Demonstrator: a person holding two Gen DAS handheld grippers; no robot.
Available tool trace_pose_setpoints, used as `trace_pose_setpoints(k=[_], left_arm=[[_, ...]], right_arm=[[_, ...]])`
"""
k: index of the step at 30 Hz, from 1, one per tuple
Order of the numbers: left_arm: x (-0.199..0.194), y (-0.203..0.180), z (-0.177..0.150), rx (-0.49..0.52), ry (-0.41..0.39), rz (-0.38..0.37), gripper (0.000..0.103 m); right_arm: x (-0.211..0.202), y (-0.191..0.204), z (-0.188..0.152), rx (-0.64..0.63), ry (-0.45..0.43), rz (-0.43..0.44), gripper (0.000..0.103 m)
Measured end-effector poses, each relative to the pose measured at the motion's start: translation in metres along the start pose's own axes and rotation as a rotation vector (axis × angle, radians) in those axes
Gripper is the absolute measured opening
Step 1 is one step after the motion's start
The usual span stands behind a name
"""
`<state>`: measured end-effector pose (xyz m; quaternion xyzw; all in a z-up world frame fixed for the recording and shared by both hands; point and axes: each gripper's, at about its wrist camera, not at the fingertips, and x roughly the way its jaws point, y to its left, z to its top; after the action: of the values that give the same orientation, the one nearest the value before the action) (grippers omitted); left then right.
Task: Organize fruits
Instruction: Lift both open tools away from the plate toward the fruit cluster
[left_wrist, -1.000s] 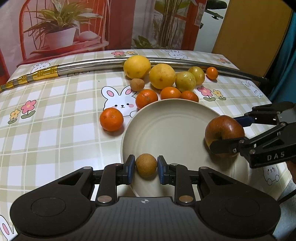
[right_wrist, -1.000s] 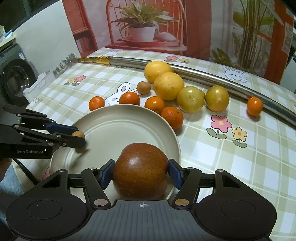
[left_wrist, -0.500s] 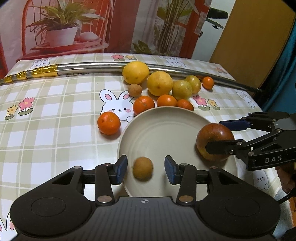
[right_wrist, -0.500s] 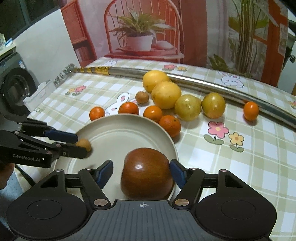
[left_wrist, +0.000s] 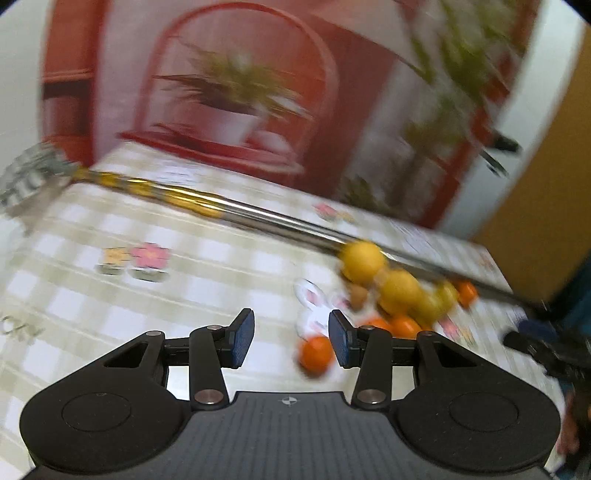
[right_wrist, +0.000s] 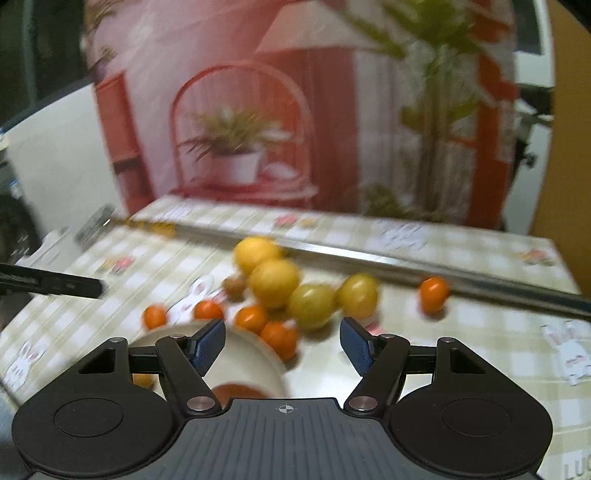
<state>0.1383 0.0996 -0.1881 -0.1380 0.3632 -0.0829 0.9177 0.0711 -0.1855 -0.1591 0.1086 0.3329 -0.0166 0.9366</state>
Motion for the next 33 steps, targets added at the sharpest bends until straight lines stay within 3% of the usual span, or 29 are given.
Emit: trace_pose_setpoints(k=[4,14,18,25,29,33], left_arm=[[0.001,0.02,0.012,-0.078,-0.018,0.087,0.046],[0.012,0.022,0.031,-0.013,0.006,0.169,0.046],[0.022,0.002,0.037,0.048,0.015,0.139,0.046],[0.046,-0.059,0.052,0.272,-0.006,0.032,0.046],[0.073,-0.088,0.046,0.389,0.048,-0.019,0.046],[0.099,-0.096,0.035,0.417,0.099,-0.047,0.04]], right_arm=[[0.0,-0.014,0.002,0.043,-0.041,-0.072,0.065],[0.007,-0.045,-0.008,0.159,-0.054,-0.172,0.065],[0.012,-0.054,-0.01,0.195,-0.057,-0.195,0.065],[0.016,-0.074,-0.014,0.267,-0.067,-0.222,0.065],[0.018,-0.078,-0.018,0.243,-0.079,-0.274,0.065],[0.019,-0.086,-0.021,0.274,-0.079,-0.26,0.065]])
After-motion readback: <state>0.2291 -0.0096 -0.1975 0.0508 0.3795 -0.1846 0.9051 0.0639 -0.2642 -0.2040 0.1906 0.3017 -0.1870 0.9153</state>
